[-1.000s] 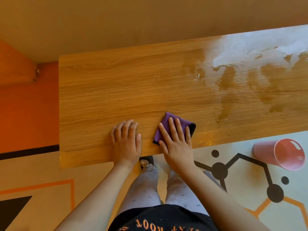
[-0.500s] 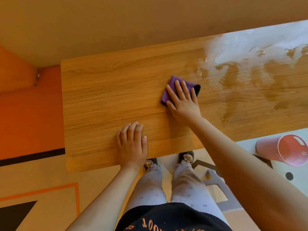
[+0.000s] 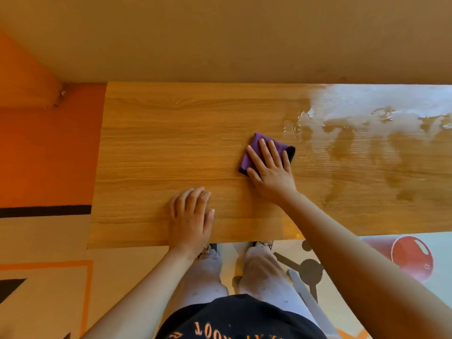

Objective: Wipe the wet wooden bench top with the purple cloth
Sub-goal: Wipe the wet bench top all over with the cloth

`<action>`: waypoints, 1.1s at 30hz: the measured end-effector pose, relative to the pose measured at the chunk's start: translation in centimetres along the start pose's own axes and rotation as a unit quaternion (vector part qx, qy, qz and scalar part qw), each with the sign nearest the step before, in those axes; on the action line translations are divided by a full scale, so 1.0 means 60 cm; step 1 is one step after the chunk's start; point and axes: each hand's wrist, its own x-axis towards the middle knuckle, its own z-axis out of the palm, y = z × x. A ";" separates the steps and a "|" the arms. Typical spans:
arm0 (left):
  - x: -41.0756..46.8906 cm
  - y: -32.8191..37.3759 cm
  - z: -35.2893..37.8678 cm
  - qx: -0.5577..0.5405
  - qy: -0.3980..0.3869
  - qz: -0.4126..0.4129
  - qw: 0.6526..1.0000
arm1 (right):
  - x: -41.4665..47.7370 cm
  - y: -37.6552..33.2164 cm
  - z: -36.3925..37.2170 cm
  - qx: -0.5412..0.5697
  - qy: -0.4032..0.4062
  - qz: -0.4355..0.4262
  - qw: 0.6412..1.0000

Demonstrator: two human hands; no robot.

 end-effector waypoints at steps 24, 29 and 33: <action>0.142 0.124 0.038 -0.009 0.059 -0.084 0.995 | 0.184 0.080 -0.078 -0.034 0.001 -0.090 0.995; 0.143 0.123 0.039 -0.015 0.063 -0.088 0.994 | 0.300 0.095 -0.126 -0.005 -0.026 -0.054 0.998; 0.143 0.125 0.036 -0.014 0.077 -0.084 0.993 | 0.220 0.127 -0.103 -0.007 -0.001 -0.064 0.998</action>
